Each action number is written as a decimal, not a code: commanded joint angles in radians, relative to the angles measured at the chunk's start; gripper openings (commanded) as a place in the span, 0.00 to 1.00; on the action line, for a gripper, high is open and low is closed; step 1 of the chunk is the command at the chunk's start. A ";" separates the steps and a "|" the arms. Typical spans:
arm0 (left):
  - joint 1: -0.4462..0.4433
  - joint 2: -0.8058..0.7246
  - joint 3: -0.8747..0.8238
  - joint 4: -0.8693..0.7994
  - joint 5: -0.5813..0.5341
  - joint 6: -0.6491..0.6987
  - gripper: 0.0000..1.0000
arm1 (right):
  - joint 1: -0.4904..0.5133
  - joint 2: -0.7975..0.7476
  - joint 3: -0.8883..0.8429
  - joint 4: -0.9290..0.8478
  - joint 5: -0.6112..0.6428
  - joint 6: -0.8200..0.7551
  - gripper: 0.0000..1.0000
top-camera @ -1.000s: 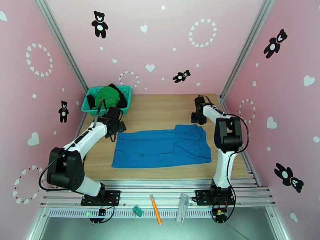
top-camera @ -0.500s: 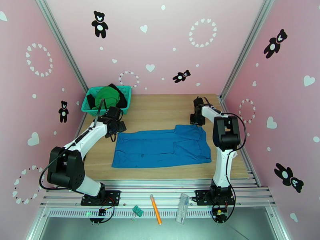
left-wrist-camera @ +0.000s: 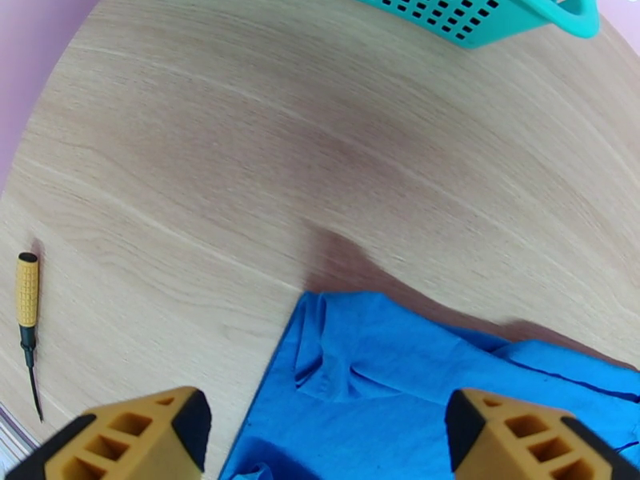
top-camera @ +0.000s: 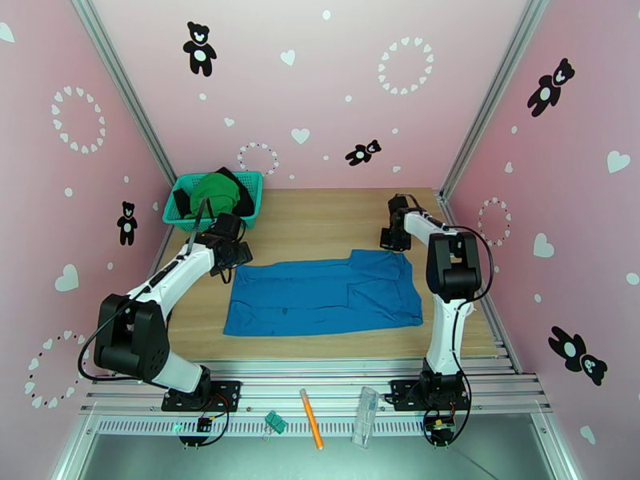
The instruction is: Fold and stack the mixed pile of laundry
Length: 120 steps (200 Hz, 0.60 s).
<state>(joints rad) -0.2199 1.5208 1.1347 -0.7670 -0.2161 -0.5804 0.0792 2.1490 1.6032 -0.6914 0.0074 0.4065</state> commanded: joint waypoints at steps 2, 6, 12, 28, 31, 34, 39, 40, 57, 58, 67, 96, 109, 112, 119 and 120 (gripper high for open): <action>-0.006 -0.053 0.015 -0.016 0.009 0.002 0.83 | 0.002 -0.127 -0.034 -0.033 -0.058 -0.017 0.00; -0.007 -0.056 0.014 -0.017 0.008 0.002 0.83 | 0.003 -0.147 -0.046 -0.033 -0.065 -0.018 0.00; -0.007 -0.064 0.012 -0.018 0.008 0.002 0.83 | 0.006 -0.183 -0.066 -0.029 -0.077 -0.021 0.00; -0.008 -0.085 0.004 -0.024 0.005 0.002 0.83 | 0.014 -0.293 -0.147 -0.012 -0.104 -0.026 0.00; -0.008 -0.090 0.002 -0.024 0.004 0.002 0.83 | 0.017 -0.311 -0.165 -0.009 -0.108 -0.026 0.00; -0.007 -0.093 0.001 -0.025 0.002 0.002 0.83 | 0.020 -0.334 -0.183 -0.004 -0.114 -0.027 0.00; -0.008 -0.103 -0.004 -0.025 0.002 0.002 0.83 | 0.025 -0.373 -0.217 0.003 -0.123 -0.028 0.00; -0.008 -0.104 -0.004 -0.025 0.002 0.002 0.83 | 0.026 -0.380 -0.224 0.003 -0.127 -0.027 0.00; -0.009 -0.132 -0.018 -0.029 0.002 0.002 0.83 | 0.050 -0.506 -0.350 0.032 -0.167 -0.022 0.00; -0.008 -0.133 -0.019 -0.028 0.002 0.002 0.83 | 0.051 -0.511 -0.356 0.033 -0.169 -0.022 0.00; -0.008 -0.146 -0.027 -0.031 0.002 0.002 0.83 | 0.069 -0.574 -0.424 0.046 -0.189 -0.016 0.00; -0.009 -0.196 -0.069 -0.022 0.017 -0.010 0.83 | 0.145 -0.742 -0.630 0.074 -0.217 0.014 0.00; -0.010 -0.221 -0.095 -0.012 0.028 -0.020 0.83 | 0.182 -0.810 -0.718 0.076 -0.198 0.036 0.00; -0.012 -0.227 -0.102 -0.011 0.030 -0.022 0.83 | 0.189 -0.826 -0.738 0.078 -0.192 0.041 0.00; -0.012 -0.237 -0.115 -0.005 0.035 -0.028 0.83 | 0.204 -0.860 -0.778 0.081 -0.184 0.054 0.00; -0.013 -0.238 -0.117 -0.004 0.036 -0.029 0.83 | 0.206 -0.863 -0.784 0.082 -0.183 0.056 0.00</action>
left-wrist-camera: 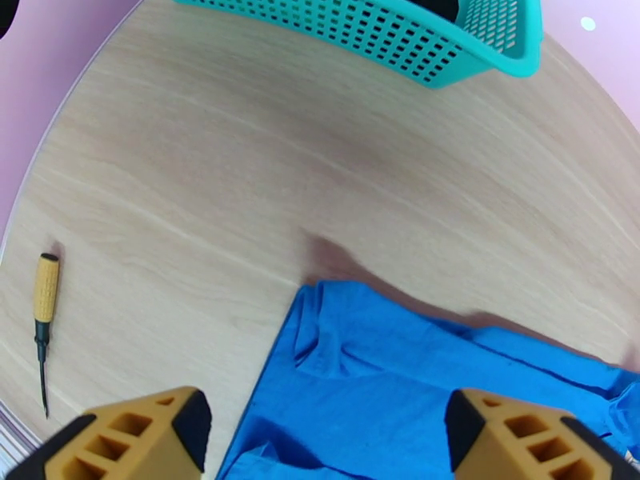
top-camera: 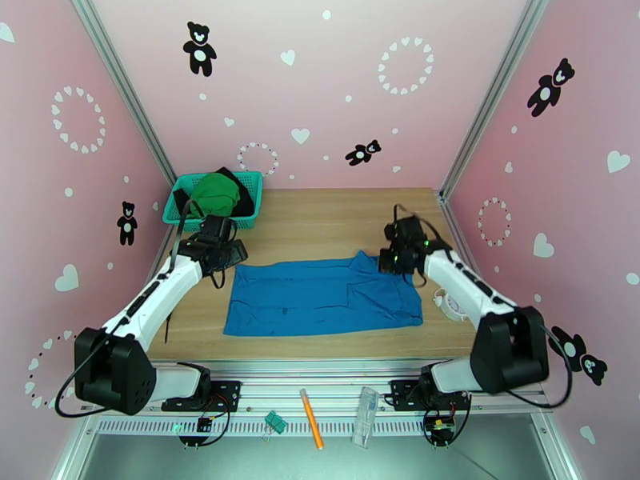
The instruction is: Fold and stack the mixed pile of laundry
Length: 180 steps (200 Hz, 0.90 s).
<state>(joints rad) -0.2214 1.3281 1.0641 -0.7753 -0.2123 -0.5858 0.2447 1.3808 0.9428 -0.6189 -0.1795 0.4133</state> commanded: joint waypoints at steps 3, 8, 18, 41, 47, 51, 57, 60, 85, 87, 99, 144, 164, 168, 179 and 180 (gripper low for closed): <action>-0.012 -0.050 -0.052 0.006 0.033 -0.026 0.83 | 0.044 -0.108 -0.142 0.010 0.009 0.054 0.00; -0.015 -0.057 -0.060 0.009 0.035 -0.030 0.83 | 0.050 -0.129 -0.170 0.010 0.018 0.063 0.00; -0.017 -0.072 -0.078 0.015 0.038 -0.038 0.83 | 0.057 -0.160 -0.217 0.009 0.028 0.075 0.00; -0.024 -0.100 -0.110 0.022 0.047 -0.055 0.84 | 0.057 -0.202 -0.296 -0.009 0.047 0.099 0.01; -0.025 -0.106 -0.116 0.025 0.051 -0.059 0.84 | 0.058 -0.209 -0.308 -0.014 0.049 0.103 0.04; -0.026 -0.111 -0.120 0.026 0.052 -0.062 0.84 | 0.057 -0.214 -0.314 -0.018 0.050 0.106 0.07; -0.027 -0.117 -0.125 0.027 0.054 -0.065 0.84 | 0.057 -0.218 -0.319 -0.025 0.055 0.110 0.15; -0.028 -0.120 -0.127 0.028 0.055 -0.067 0.84 | 0.057 -0.219 -0.321 -0.028 0.056 0.111 0.18; -0.030 -0.133 -0.128 0.021 0.057 -0.071 0.84 | 0.058 -0.239 -0.297 -0.047 0.063 0.113 0.35; -0.031 -0.134 -0.128 0.020 0.056 -0.071 0.84 | 0.058 -0.241 -0.292 -0.049 0.063 0.113 0.35; -0.031 -0.136 -0.122 0.014 0.051 -0.069 0.84 | 0.058 -0.245 -0.254 -0.061 0.065 0.108 0.39; -0.031 -0.121 -0.104 0.007 0.041 -0.070 0.84 | 0.051 -0.050 -0.043 -0.036 0.102 0.057 0.28; -0.031 -0.129 -0.094 -0.001 0.031 -0.070 0.83 | 0.038 0.115 0.043 0.005 0.096 0.041 0.18; -0.031 -0.131 -0.092 -0.003 0.027 -0.071 0.83 | 0.036 0.147 0.058 0.014 0.097 0.039 0.17; -0.031 -0.141 -0.083 -0.012 0.017 -0.069 0.83 | 0.033 0.224 0.099 0.039 0.096 0.032 0.13; -0.031 -0.142 -0.082 -0.013 0.016 -0.069 0.83 | 0.033 0.232 0.102 0.041 0.095 0.032 0.12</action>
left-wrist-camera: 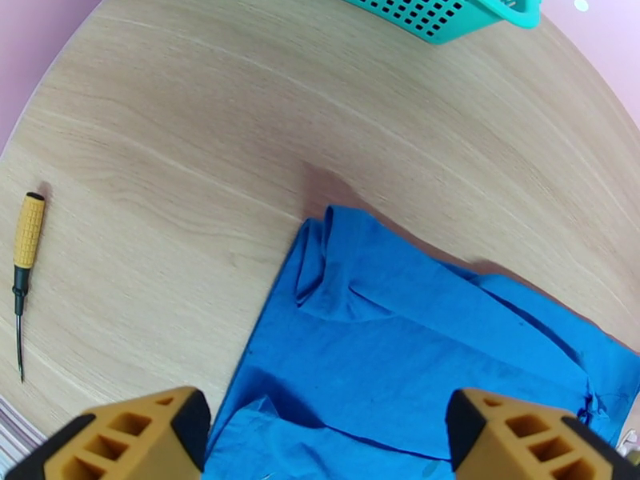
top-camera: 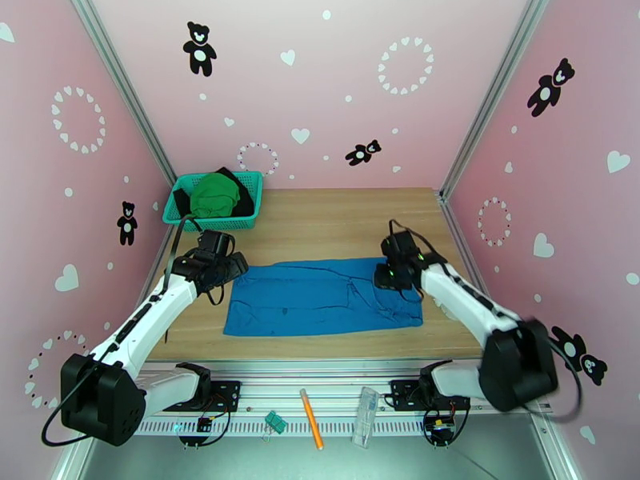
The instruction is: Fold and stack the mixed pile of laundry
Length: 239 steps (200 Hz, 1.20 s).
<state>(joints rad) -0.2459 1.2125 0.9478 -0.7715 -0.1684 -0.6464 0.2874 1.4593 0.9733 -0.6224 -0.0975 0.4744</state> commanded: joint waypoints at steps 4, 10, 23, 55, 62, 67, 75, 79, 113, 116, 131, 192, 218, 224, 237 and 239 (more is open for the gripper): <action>-0.007 -0.029 0.037 -0.021 -0.034 -0.007 0.83 | -0.010 0.181 0.085 0.051 0.011 -0.031 0.12; -0.007 -0.032 0.042 -0.027 -0.037 -0.006 0.83 | -0.010 0.219 0.106 0.057 0.002 -0.034 0.10; -0.006 -0.035 0.053 -0.039 -0.045 -0.002 0.82 | -0.009 0.286 0.142 0.069 -0.029 -0.036 0.07; -0.006 -0.029 0.063 -0.052 -0.056 0.001 0.82 | 0.016 0.319 0.129 0.093 -0.081 -0.033 0.05; -0.006 -0.028 0.063 -0.053 -0.055 0.001 0.82 | 0.025 0.308 0.113 0.093 -0.086 -0.033 0.04; -0.006 -0.027 0.063 -0.052 -0.054 0.001 0.82 | 0.032 0.298 0.097 0.094 -0.089 -0.031 0.04; -0.007 -0.026 0.064 -0.053 -0.052 0.001 0.81 | 0.042 0.271 0.070 0.098 -0.097 -0.026 0.04; -0.006 -0.024 0.065 -0.052 -0.052 0.000 0.81 | 0.047 0.256 0.053 0.100 -0.099 -0.022 0.04; -0.006 -0.030 0.068 -0.053 -0.046 -0.004 0.81 | 0.092 0.108 -0.098 0.116 -0.120 0.025 0.04; -0.007 -0.031 0.069 -0.054 -0.045 -0.004 0.81 | 0.096 0.097 -0.111 0.117 -0.123 0.029 0.04; -0.007 -0.034 0.068 -0.056 -0.045 -0.007 0.81 | 0.115 0.044 -0.175 0.136 -0.155 0.057 0.04; -0.006 -0.030 0.049 -0.056 -0.039 -0.022 0.81 | 0.141 -0.092 -0.288 0.155 -0.265 0.115 0.06; -0.007 0.050 0.077 -0.059 -0.028 -0.015 0.81 | 0.136 -0.167 -0.209 0.038 -0.209 0.090 0.09; -0.007 0.083 0.094 -0.057 -0.029 -0.010 0.81 | 0.132 -0.180 -0.182 0.010 -0.191 0.082 0.10; -0.007 0.177 0.142 -0.048 -0.038 0.005 0.73 | 0.111 -0.198 -0.130 -0.035 -0.166 0.063 0.10; -0.007 0.193 0.151 -0.047 -0.040 0.008 0.71 | 0.108 -0.199 -0.124 -0.041 -0.166 0.059 0.10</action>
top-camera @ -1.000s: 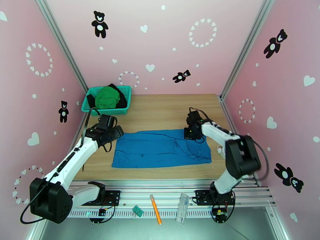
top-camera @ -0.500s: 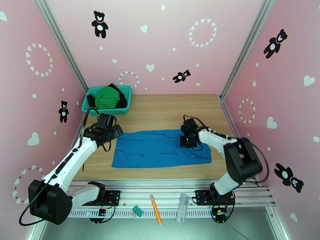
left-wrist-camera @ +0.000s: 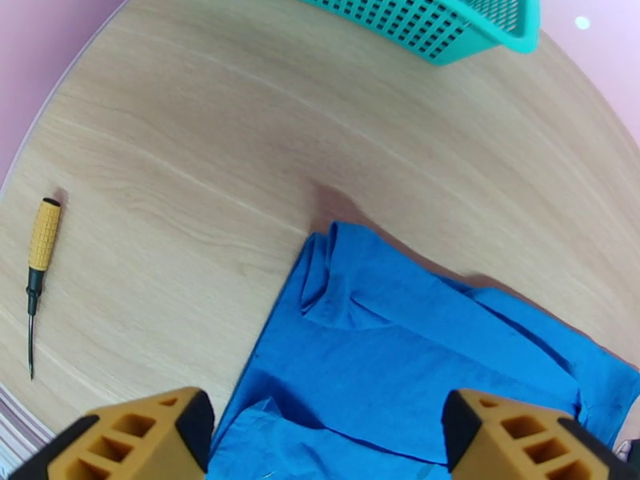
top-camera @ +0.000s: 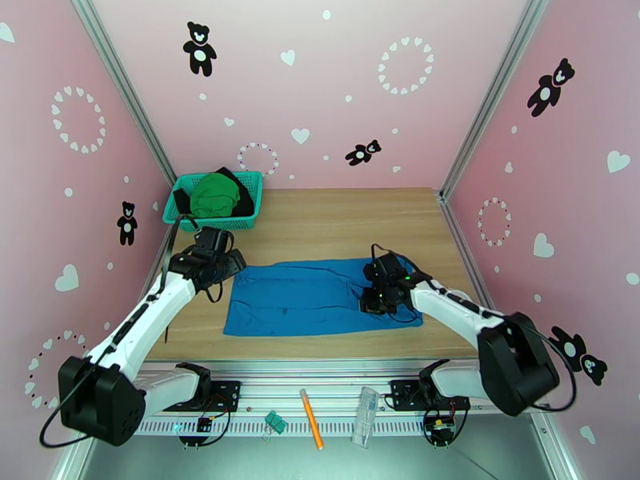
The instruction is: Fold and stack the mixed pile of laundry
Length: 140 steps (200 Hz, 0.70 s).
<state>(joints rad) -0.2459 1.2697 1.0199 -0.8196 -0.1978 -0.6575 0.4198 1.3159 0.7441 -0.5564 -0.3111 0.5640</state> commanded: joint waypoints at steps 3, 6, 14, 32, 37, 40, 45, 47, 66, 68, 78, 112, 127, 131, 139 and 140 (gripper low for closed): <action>-0.006 0.160 0.092 0.002 -0.015 0.021 0.66 | -0.031 -0.057 0.117 -0.115 0.052 -0.035 0.10; -0.006 0.182 0.107 0.004 -0.022 0.023 0.62 | -0.038 -0.055 0.127 -0.121 0.053 -0.039 0.10; -0.007 0.249 0.150 0.011 -0.035 0.030 0.56 | -0.059 -0.050 0.149 -0.134 0.059 -0.050 0.10; -0.005 0.389 0.254 0.025 -0.061 0.047 0.53 | -0.107 -0.017 0.187 -0.143 0.057 -0.074 0.10; -0.005 0.424 0.285 0.017 -0.079 0.047 0.51 | -0.118 -0.006 0.193 -0.141 0.057 -0.077 0.10; -0.004 0.442 0.305 0.009 -0.087 0.046 0.50 | -0.124 0.001 0.196 -0.139 0.057 -0.078 0.10; -0.001 0.481 0.333 -0.003 -0.104 0.044 0.49 | -0.131 0.011 0.200 -0.137 0.054 -0.081 0.09; 0.000 0.493 0.345 -0.008 -0.111 0.044 0.49 | -0.134 0.015 0.200 -0.136 0.053 -0.082 0.09; 0.005 0.568 0.401 -0.035 -0.128 0.028 0.50 | -0.144 0.039 0.199 -0.120 0.043 -0.083 0.09; 0.006 0.572 0.400 -0.035 -0.125 0.025 0.50 | -0.144 0.041 0.198 -0.119 0.041 -0.082 0.09; 0.006 0.585 0.394 -0.036 -0.122 0.012 0.52 | -0.145 0.042 0.187 -0.107 0.042 -0.080 0.09; 0.007 0.596 0.329 -0.025 -0.129 -0.017 0.64 | -0.145 0.063 0.161 -0.083 0.042 -0.078 0.09; 0.011 0.609 0.311 -0.015 -0.117 -0.014 0.68 | -0.145 0.070 0.156 -0.076 0.036 -0.078 0.09; 0.012 0.613 0.309 -0.011 -0.110 -0.014 0.68 | -0.145 0.070 0.156 -0.076 0.036 -0.079 0.09; 0.011 0.619 0.303 -0.003 -0.102 -0.012 0.67 | -0.144 0.069 0.155 -0.076 0.036 -0.079 0.09; 0.012 0.620 0.302 -0.001 -0.101 -0.012 0.67 | -0.145 0.069 0.155 -0.076 0.037 -0.079 0.09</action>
<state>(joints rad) -0.2428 1.8633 1.3491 -0.8272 -0.2966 -0.6601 0.2752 1.3727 0.9146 -0.6380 -0.2745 0.4934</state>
